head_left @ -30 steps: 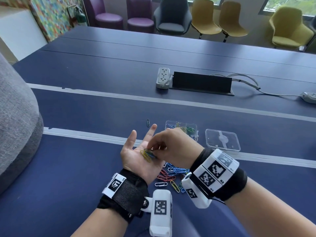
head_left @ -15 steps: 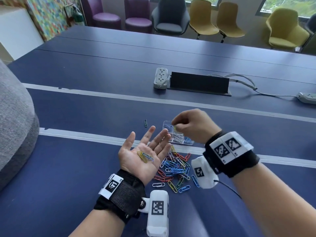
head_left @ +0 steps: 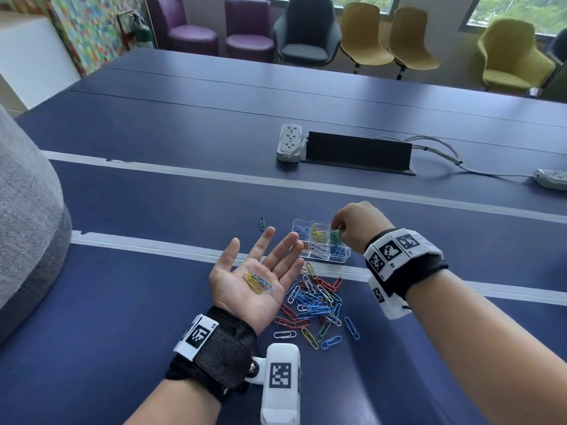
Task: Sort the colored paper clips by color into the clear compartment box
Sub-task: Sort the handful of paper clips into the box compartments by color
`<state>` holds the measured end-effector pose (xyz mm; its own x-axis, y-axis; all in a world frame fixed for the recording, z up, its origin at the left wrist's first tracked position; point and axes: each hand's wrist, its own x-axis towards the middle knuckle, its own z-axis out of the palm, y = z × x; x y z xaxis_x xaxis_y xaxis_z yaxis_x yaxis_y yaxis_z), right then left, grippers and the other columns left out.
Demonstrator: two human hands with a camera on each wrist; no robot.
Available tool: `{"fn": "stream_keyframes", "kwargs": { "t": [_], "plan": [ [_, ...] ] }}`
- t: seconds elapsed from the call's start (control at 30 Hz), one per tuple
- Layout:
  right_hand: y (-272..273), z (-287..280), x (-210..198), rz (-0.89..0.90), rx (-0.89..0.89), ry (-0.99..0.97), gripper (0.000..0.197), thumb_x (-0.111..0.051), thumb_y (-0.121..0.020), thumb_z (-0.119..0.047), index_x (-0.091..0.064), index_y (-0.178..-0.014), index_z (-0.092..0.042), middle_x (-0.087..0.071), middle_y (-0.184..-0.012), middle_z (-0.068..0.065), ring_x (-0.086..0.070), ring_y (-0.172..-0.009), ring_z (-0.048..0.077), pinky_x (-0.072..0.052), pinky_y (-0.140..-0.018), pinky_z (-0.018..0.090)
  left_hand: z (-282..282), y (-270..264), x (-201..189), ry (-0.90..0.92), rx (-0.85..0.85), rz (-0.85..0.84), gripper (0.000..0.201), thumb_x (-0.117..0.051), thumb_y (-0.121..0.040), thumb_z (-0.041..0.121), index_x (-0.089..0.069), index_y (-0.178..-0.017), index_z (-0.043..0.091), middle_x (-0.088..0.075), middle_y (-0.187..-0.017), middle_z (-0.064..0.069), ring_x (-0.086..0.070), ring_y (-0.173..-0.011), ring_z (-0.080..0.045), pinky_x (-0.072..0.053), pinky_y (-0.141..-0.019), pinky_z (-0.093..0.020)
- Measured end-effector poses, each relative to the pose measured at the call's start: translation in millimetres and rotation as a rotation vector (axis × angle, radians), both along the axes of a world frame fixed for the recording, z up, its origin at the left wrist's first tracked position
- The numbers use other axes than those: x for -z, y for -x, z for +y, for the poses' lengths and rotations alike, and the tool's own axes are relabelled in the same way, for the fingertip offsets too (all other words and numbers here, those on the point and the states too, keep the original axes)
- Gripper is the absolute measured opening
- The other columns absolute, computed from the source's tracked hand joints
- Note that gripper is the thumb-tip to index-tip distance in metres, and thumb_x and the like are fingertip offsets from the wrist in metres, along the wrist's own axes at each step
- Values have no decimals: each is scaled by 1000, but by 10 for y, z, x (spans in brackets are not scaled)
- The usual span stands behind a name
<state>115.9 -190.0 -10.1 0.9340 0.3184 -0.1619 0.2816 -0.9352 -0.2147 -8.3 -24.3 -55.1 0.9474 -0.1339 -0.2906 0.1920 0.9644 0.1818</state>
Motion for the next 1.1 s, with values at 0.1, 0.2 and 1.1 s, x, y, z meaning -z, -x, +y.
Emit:
{"fn": "stream_keyframes", "kwargs": {
  "t": [0.1, 0.2, 1.1],
  "plan": [
    [9, -3, -16, -16, -21, -20, 27, -57, -83, -5, -70, -103, -17, -68, -107, 9, -64, -92, 26, -51, -86, 31, -2, -4, -1, 7, -2, -3, 56, -42, -87, 47, -53, -129, 10, -57, -128, -27, -54, -121, -42, -43, -96, -55],
    [27, 6, -33, -36, -33, -63, 27, -54, -85, -4, -70, -103, -15, -69, -103, 8, -64, -89, 24, -50, -85, 29, -24, -8, 0, 14, 4, 2, 57, -43, -87, 46, -54, -129, 10, -57, -129, -27, -54, -121, -42, -42, -96, -56],
    [116, -46, -26, 60, -30, -28, 34, -46, -83, -6, -74, -91, -24, -68, -108, 4, -62, -94, 26, -52, -89, 37, -46, 8, -28, -6, -1, 22, 56, -42, -89, 46, -53, -130, 9, -57, -128, -28, -53, -122, -42, -37, -105, -51]
  ]
}}
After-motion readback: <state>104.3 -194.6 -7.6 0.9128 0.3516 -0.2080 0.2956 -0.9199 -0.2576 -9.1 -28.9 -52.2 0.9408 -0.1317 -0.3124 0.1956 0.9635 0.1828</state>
